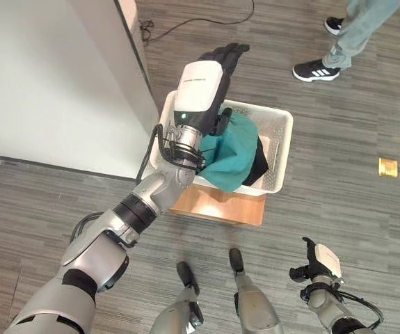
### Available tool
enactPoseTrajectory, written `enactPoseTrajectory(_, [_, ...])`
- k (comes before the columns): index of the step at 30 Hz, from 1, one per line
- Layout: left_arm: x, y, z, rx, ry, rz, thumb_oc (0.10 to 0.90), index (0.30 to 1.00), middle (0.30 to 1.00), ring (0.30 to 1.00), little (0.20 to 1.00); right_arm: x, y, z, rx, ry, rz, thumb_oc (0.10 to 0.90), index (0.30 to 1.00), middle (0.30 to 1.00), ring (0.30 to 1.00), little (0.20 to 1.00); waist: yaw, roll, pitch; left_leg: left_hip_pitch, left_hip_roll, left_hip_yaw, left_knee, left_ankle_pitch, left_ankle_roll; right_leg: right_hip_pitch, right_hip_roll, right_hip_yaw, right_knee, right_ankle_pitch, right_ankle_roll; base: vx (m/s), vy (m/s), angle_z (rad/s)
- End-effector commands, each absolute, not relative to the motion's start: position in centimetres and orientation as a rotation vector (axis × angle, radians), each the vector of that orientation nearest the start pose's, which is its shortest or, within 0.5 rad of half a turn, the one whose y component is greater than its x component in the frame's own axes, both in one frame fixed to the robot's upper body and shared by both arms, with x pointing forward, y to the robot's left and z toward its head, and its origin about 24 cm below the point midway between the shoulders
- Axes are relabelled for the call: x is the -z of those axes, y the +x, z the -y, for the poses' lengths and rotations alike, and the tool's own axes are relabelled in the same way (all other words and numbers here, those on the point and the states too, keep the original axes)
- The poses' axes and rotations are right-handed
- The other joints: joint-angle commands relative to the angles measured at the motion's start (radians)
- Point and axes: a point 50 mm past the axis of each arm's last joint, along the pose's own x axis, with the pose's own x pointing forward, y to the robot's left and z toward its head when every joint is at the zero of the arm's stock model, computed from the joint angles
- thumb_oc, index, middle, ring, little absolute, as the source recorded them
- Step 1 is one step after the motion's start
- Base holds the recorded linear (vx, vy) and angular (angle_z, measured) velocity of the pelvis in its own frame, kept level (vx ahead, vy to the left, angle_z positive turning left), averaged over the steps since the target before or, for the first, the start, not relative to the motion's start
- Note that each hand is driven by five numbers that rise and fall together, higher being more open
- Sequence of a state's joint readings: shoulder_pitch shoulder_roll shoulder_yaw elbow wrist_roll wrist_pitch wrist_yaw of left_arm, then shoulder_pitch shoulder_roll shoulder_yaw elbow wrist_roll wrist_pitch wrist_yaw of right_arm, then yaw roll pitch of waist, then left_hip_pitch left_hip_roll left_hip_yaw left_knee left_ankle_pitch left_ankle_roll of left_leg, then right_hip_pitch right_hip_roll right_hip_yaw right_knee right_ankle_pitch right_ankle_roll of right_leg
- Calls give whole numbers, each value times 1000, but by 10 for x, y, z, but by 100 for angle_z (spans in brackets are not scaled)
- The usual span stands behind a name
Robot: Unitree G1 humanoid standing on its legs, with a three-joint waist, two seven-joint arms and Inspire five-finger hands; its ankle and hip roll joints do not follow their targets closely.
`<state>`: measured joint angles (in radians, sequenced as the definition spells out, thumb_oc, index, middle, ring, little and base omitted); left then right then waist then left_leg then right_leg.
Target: Pick up bed clothes into laundry basket.
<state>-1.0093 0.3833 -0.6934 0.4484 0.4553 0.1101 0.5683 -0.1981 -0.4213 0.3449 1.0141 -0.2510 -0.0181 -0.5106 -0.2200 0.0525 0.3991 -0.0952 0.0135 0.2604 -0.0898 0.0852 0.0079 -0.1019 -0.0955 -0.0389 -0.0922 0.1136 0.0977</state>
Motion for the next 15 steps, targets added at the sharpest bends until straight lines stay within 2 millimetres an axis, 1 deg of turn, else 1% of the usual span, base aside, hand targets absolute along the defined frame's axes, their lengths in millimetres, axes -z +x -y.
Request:
enactPoseTrajectory(1, [-260,358,-47,-191,1009,1020,800,900,900,900,900,96,176,296,268,-1050,-728,800,900,900,900,900,35,-19,-149,7,80,-8,3,-72,-106,26,-93,-62,5,-86,119,0,0,0])
enactPoseTrajectory(3, [-259,359,-56,-215,1051,1021,800,900,900,900,900,98,174,293,243,-1050,-735,800,900,900,900,900,51,-26,-159,17,81,-15,3,-73,-107,46,-91,-75,5,-89,119,4,-28,13])
enactPoseTrajectory(4, [-259,358,-56,-215,1053,1020,800,900,900,900,900,99,174,293,241,-1050,-736,800,900,900,900,900,50,-27,-159,19,81,-16,3,-73,-107,48,-92,-76,5,-90,119,-5,-21,20])
enactPoseTrajectory(5, [-258,359,-60,-225,1072,1020,800,900,900,900,900,99,173,292,230,-1052,-739,800,900,900,900,900,58,-28,-164,22,80,-18,3,-73,-107,54,-91,-84,5,-91,120,-11,-13,13])
enactPoseTrajectory(8, [-252,357,-73,-240,1071,990,800,900,900,900,900,104,168,288,206,-1051,-756,800,900,900,900,900,76,-33,-172,32,79,-30,3,-76,-106,77,-91,-98,5,-97,120,-4,-24,10])
enactPoseTrajectory(10, [-238,355,-81,-226,1022,939,800,900,900,900,900,106,166,285,198,-1039,-767,800,900,900,900,900,96,-36,-175,37,76,-43,3,-76,-106,92,-94,-109,7,-99,118,-10,-33,16])
enactPoseTrajectory(11, [-222,352,-93,-223,955,873,800,900,900,900,900,111,162,280,186,-1024,-787,800,900,900,900,900,118,-39,-178,39,73,-59,3,-76,-105,107,-96,-123,7,-104,116,-11,-35,22])
enactPoseTrajectory(12, [-221,351,-93,-222,955,871,800,900,900,900,900,111,161,280,184,-1025,-789,800,900,900,900,900,115,-39,-179,40,72,-61,3,-76,-105,109,-96,-125,6,-104,116,-14,-36,23])
enactPoseTrajectory(13, [-213,349,-99,-222,933,841,800,900,900,900,900,113,160,277,178,-1014,-794,800,900,900,900,900,131,-40,-179,42,70,-70,3,-76,-105,114,-97,-135,6,-105,115,-20,-53,25])
enactPoseTrajectory(14, [-189,344,-115,-227,880,748,800,900,900,900,900,117,157,271,162,-1002,-812,800,900,900,900,900,164,-46,-181,41,66,-90,3,-75,-105,125,-100,-153,6,-108,113,-19,-53,30])
enactPoseTrajectory(15, [-188,343,-116,-227,881,745,800,900,900,900,900,117,156,271,158,-1003,-814,800,900,900,900,900,159,-46,-184,41,66,-92,3,-76,-105,127,-100,-155,6,-109,113,-30,-92,37])
